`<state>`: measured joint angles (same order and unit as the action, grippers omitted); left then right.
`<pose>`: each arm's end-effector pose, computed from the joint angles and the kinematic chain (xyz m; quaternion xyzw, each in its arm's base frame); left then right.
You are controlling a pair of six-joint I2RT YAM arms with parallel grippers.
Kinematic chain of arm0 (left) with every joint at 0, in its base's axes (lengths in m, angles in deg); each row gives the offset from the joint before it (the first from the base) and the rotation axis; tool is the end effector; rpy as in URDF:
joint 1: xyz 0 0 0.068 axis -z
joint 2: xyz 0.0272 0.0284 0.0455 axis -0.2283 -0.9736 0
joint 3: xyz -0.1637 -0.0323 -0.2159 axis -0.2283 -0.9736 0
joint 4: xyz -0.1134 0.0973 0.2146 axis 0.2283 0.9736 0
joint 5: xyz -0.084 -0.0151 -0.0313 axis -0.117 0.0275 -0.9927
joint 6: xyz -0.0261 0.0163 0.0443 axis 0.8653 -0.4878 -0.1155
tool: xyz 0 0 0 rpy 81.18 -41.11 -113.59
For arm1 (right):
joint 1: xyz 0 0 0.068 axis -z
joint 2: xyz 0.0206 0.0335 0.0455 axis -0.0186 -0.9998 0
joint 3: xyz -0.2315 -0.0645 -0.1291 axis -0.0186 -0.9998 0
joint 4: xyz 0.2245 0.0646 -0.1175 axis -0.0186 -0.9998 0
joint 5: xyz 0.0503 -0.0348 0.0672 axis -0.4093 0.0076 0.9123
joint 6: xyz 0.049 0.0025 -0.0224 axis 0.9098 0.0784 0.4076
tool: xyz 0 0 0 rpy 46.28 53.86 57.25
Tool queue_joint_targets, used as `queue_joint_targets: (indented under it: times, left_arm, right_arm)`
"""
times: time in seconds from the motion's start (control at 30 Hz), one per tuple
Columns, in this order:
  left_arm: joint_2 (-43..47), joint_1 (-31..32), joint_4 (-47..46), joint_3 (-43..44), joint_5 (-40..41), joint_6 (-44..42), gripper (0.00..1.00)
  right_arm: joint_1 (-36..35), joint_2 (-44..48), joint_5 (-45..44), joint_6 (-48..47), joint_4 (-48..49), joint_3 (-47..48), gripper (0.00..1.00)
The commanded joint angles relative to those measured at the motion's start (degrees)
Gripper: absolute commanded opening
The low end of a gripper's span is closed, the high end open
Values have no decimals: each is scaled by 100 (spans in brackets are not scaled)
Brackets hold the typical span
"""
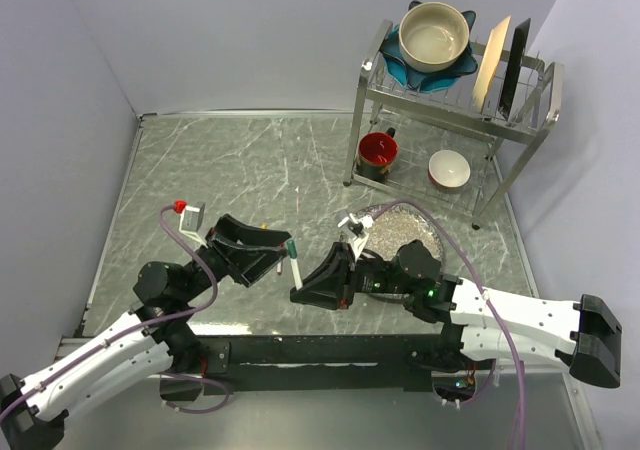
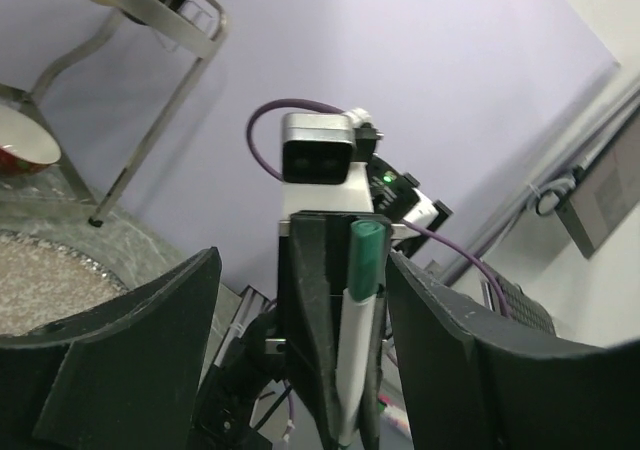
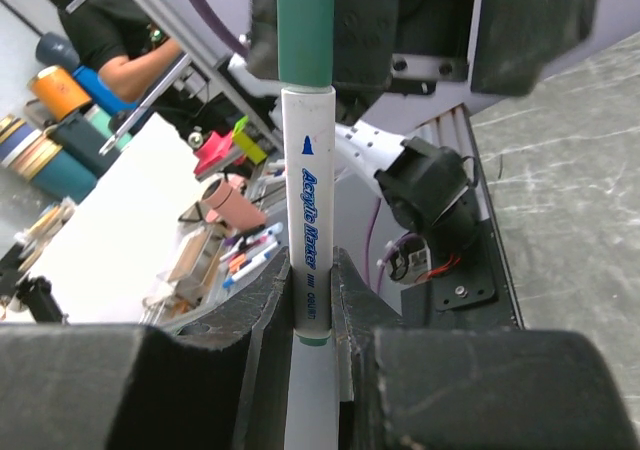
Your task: Insert the pens into the pen caps
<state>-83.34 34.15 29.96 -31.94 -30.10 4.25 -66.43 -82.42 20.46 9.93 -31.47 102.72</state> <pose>0.0849 -0.1048 0.3185 0.0712 0.5179 -0.7006 0.4857 0.0755 0.2020 0.3158 -0.3035 0.5538 0.6918 0.3500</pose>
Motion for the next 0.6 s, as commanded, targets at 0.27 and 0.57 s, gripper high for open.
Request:
queue_joint_targets:
  times: [0.27,0.57]
  left_arm:
    - [-376,20,-709,423,-1298,-260,71]
    - [-596,20,-903,555,-1483,-190,71]
  right_arm:
    - [-12,313,342,-13,367,7,0]
    - [-12,322,456,31,322,7,0]
